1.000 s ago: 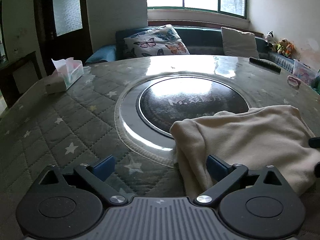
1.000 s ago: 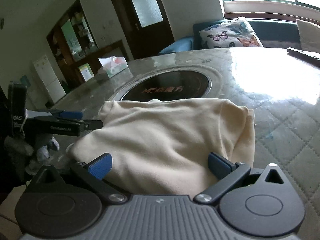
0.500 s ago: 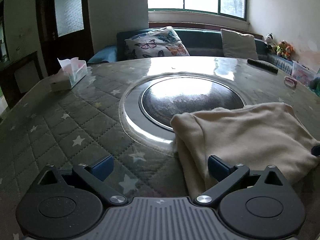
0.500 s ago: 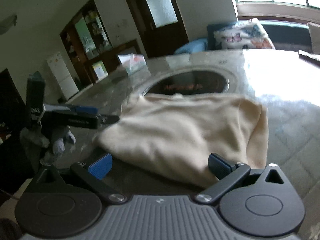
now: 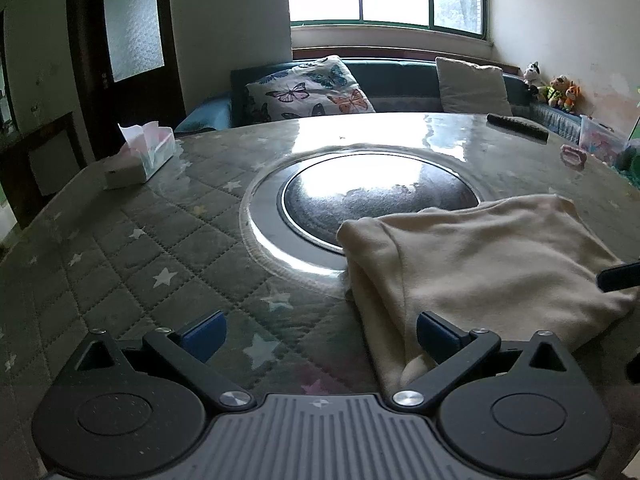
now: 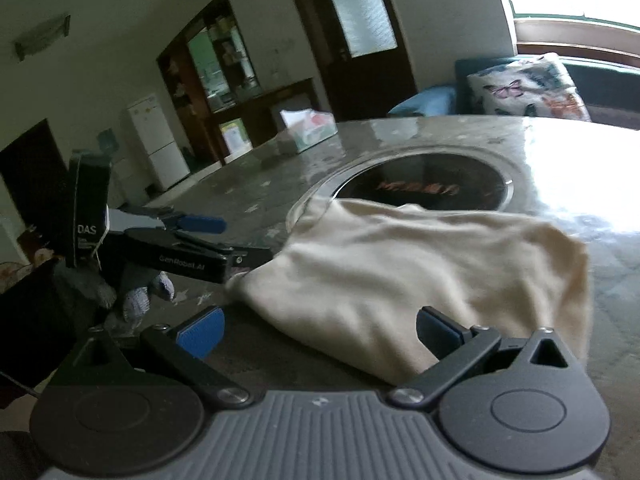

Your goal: Fold clothes

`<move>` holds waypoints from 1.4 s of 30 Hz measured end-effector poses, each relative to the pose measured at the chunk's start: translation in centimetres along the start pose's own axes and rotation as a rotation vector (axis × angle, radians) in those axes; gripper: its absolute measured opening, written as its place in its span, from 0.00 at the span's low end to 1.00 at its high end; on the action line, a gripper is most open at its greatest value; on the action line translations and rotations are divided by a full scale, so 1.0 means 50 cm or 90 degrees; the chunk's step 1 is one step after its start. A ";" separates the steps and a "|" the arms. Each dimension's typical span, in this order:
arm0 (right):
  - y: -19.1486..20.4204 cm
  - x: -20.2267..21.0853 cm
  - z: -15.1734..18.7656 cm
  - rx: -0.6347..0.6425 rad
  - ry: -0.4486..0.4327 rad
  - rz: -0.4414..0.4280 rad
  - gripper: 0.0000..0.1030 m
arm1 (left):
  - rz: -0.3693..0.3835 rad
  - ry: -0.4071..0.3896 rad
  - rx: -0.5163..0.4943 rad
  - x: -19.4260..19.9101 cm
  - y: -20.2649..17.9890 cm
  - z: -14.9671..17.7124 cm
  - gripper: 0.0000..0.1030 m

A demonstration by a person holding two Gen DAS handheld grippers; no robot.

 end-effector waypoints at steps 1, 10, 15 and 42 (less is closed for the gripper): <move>0.002 -0.006 0.001 0.001 0.004 -0.004 1.00 | -0.006 0.003 -0.004 -0.001 0.002 0.004 1.00; 0.033 -0.037 -0.001 0.032 0.021 -0.037 1.00 | -0.017 0.010 0.012 0.006 0.031 0.017 1.00; 0.050 -0.053 -0.002 0.048 0.030 -0.055 1.00 | 0.007 -0.012 0.024 0.030 0.024 0.003 1.00; 0.028 -0.046 -0.013 0.046 0.018 -0.041 1.00 | 0.048 0.003 0.016 -0.014 -0.012 -0.031 1.00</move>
Point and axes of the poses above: each gripper's, at about its wrist camera, not at the fingertips, and x roughly against the way its jaws point, y to its left, z to its underside, the point moved 5 cm from there along -x, roughly the way its jaws point, and after that the axes turned 3 degrees about x, right-handed, at the moved point
